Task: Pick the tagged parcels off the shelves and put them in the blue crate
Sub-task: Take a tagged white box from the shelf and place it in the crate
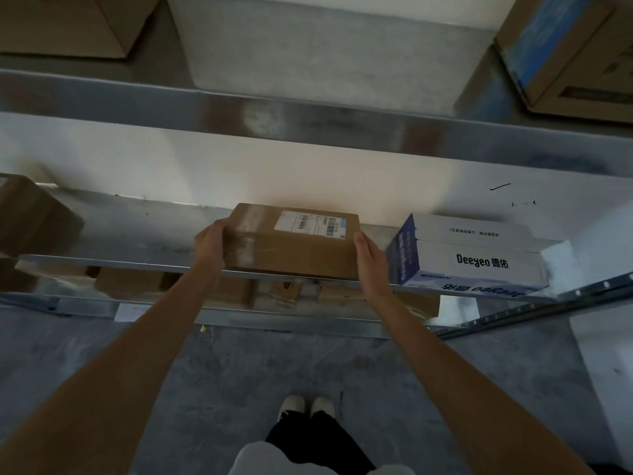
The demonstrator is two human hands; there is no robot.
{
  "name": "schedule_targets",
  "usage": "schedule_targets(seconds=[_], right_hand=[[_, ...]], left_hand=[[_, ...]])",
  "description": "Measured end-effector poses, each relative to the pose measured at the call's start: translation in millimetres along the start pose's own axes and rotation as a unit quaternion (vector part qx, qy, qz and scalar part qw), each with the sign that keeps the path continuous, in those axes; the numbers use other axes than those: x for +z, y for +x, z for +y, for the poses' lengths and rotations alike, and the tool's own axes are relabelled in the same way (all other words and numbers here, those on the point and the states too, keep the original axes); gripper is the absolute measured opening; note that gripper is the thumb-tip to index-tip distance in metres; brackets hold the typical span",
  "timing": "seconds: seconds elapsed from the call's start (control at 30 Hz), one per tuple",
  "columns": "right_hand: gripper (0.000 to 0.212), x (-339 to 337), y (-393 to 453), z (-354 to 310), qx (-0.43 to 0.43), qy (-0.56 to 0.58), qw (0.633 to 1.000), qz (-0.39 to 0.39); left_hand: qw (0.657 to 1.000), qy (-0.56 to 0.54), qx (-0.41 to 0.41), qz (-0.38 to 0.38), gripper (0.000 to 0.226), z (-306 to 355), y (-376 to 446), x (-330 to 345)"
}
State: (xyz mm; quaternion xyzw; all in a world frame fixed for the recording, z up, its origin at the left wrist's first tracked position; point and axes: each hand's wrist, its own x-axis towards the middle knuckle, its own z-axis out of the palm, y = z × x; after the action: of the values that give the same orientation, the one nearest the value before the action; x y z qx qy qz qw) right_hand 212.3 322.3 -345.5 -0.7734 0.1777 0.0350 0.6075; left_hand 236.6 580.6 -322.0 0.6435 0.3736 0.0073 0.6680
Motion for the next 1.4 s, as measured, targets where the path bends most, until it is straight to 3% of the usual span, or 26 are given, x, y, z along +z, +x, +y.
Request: schedule_targets(seconds=[0.1, 0.2, 0.33, 0.4, 0.5, 0.57, 0.7, 0.8, 0.87, 0.97, 1.07, 1.27, 1.4], right_hand=[[0.036, 7, 2, 1, 0.013, -0.027, 0.999, -0.021], [0.039, 12, 1, 0, 0.021, -0.049, 0.996, -0.069], [0.047, 7, -11, -3, 0.022, -0.077, 0.990, -0.118], [0.057, -9, -14, -7, 0.017, -0.071, 0.995, -0.072], [0.052, -63, -17, -12, -0.082, -0.046, 0.995, 0.034], [0.046, -108, -14, -9, -0.146, -0.120, 0.978, 0.083], [0.046, -184, 10, 3, -0.183, -0.272, 0.938, 0.108], [0.050, -236, 35, 20, -0.157, -0.302, 0.932, 0.124], [0.056, -266, 48, 32, -0.129, -0.307, 0.933, 0.137], [0.068, -297, 63, 51, -0.057, -0.287, 0.947, 0.133], [0.076, -309, 71, 62, 0.032, -0.166, 0.982, 0.087], [0.057, -319, 70, 70, 0.080, -0.035, 0.993, 0.078], [0.040, -338, 67, 64, 0.080, 0.035, 0.995, 0.056]], left_hand=[[1.000, 0.024, 0.007, -0.013, 0.019, 2, 4, -5], [0.998, 0.055, 0.007, -0.021, 0.033, -5, 8, -11], [0.998, 0.043, 0.034, 0.002, 0.037, -16, -2, -11], [0.993, -0.015, 0.107, 0.057, 0.040, -9, -13, -3], [0.960, -0.002, 0.261, 0.102, 0.042, 10, -32, 27], [0.937, 0.028, 0.344, 0.053, 0.043, 18, -56, 61], [0.906, 0.060, 0.402, -0.119, 0.040, 10, -111, 156], [0.902, 0.170, 0.344, -0.198, 0.046, -17, -142, 226], [0.919, 0.200, 0.272, -0.204, 0.052, -37, -153, 258], [0.961, 0.164, 0.145, -0.172, 0.059, -58, -163, 288], [0.981, 0.085, 0.049, -0.170, 0.047, -74, -172, 298], [0.992, 0.060, 0.015, -0.112, 0.026, -77, -183, 298], [0.994, 0.044, -0.017, -0.099, 0.034, -66, -186, 295]])
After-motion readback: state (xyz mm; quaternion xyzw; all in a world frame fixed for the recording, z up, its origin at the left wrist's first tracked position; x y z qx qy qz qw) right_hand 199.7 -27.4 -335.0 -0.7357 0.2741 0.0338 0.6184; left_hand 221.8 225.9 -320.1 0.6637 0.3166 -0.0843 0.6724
